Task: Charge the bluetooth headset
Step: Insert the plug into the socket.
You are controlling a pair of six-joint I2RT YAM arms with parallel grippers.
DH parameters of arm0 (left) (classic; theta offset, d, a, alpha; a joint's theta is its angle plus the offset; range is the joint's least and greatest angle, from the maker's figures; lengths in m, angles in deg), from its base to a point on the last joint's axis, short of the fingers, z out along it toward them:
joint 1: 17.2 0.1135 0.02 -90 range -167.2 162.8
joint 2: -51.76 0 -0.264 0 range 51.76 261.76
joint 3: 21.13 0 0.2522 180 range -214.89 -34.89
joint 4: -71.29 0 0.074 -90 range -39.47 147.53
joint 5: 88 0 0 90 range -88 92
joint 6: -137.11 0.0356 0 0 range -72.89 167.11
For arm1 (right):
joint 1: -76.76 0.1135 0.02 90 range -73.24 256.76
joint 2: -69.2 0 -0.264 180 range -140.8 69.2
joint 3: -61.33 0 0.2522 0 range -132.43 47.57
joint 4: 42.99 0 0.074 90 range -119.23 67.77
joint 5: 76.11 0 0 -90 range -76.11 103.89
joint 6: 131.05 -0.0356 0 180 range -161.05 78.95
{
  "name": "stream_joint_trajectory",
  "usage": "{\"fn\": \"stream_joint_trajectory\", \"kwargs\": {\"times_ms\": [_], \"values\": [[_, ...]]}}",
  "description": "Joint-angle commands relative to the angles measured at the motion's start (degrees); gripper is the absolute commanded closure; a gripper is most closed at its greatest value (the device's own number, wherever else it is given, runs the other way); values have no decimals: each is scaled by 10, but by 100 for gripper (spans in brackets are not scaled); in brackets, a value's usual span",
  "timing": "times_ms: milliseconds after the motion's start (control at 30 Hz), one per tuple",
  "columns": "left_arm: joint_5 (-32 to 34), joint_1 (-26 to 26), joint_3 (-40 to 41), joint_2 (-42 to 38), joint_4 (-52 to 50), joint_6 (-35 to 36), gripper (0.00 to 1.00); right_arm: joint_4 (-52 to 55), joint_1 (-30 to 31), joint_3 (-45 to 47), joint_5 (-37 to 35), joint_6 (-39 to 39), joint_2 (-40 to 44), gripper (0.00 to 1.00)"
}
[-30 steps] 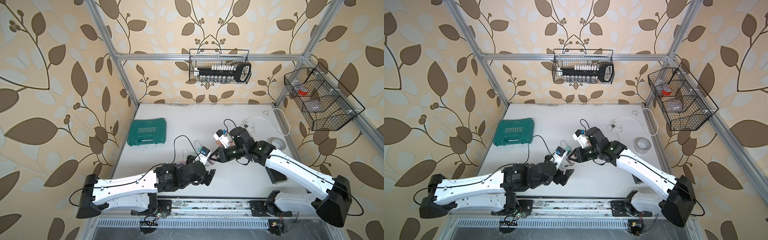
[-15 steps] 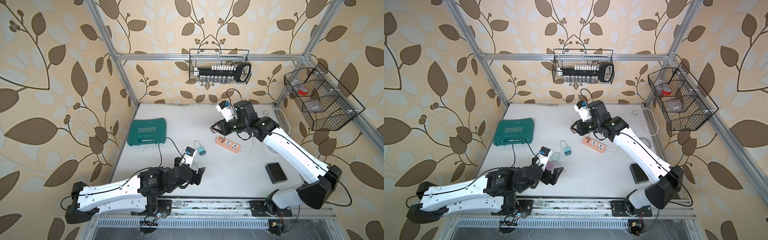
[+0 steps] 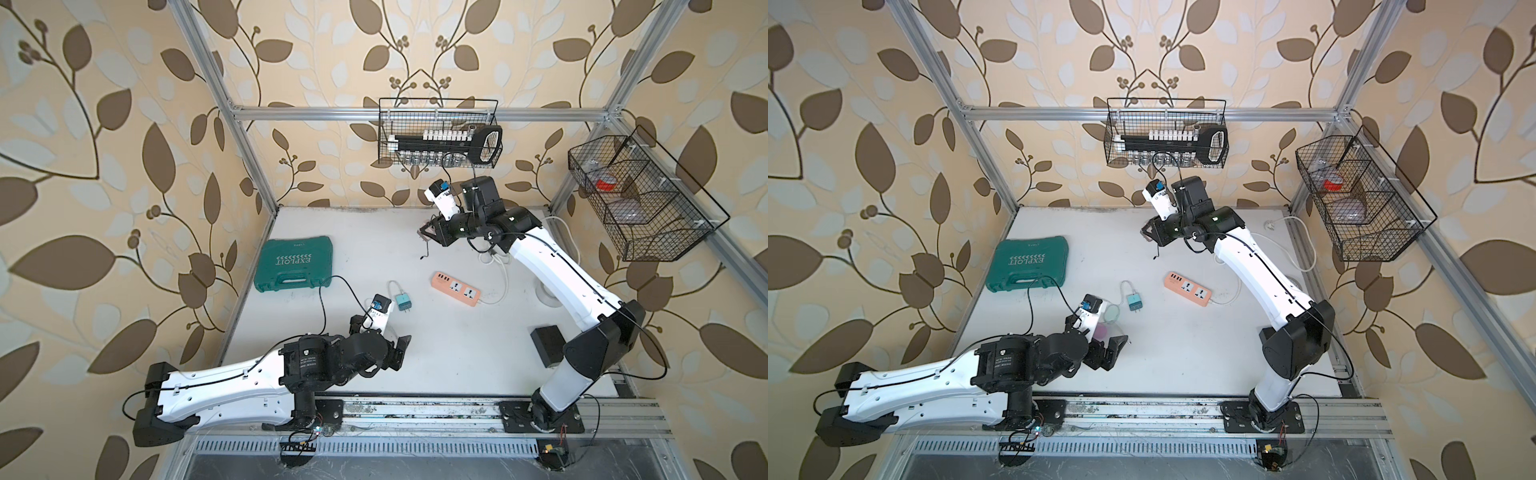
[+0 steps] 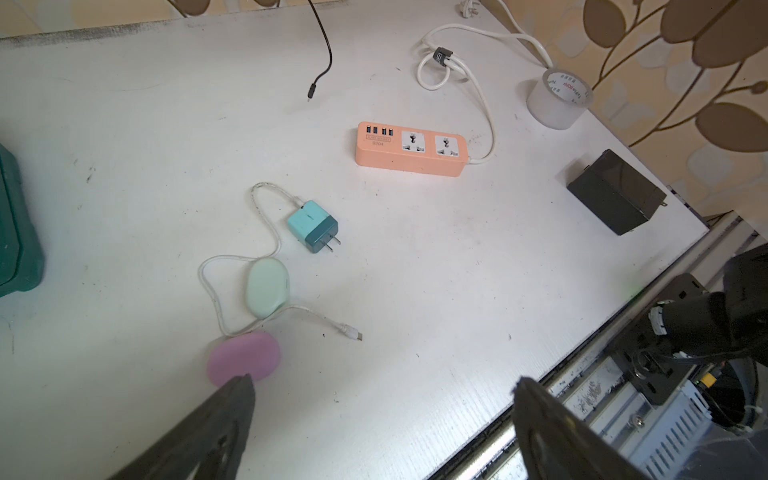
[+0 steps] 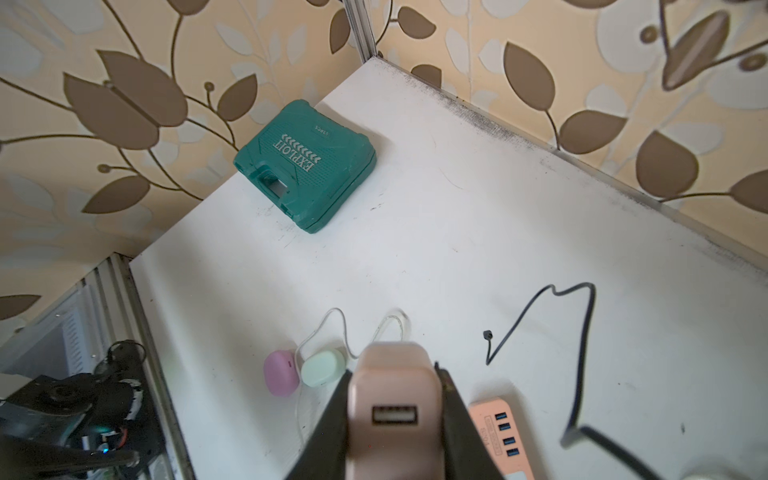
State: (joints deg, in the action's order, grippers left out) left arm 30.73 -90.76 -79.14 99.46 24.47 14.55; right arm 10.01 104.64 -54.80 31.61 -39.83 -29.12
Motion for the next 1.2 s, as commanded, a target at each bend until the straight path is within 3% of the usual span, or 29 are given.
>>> {"fn": "stream_joint_trajectory", "kwargs": {"times_ms": [0, 133, 767, 933, 1167], "values": [[-2, -4, 4, 2, 9, -15, 1, -34, -5, 42, -18, 70, -26, 85], [-5, -4, 10, 2, 14, -19, 1, -79, -12, 123, -46, 126, -34, 91], [-15, -4, 20, 4, 24, -9, 1, -264, -74, 401, -106, 230, 65, 89], [-17, -4, 22, 2, 29, -9, 1, -314, -78, 467, -73, 263, 92, 88], [-18, -4, 23, -6, 21, -9, 1, -260, -126, 459, 59, 296, 98, 88]]}}
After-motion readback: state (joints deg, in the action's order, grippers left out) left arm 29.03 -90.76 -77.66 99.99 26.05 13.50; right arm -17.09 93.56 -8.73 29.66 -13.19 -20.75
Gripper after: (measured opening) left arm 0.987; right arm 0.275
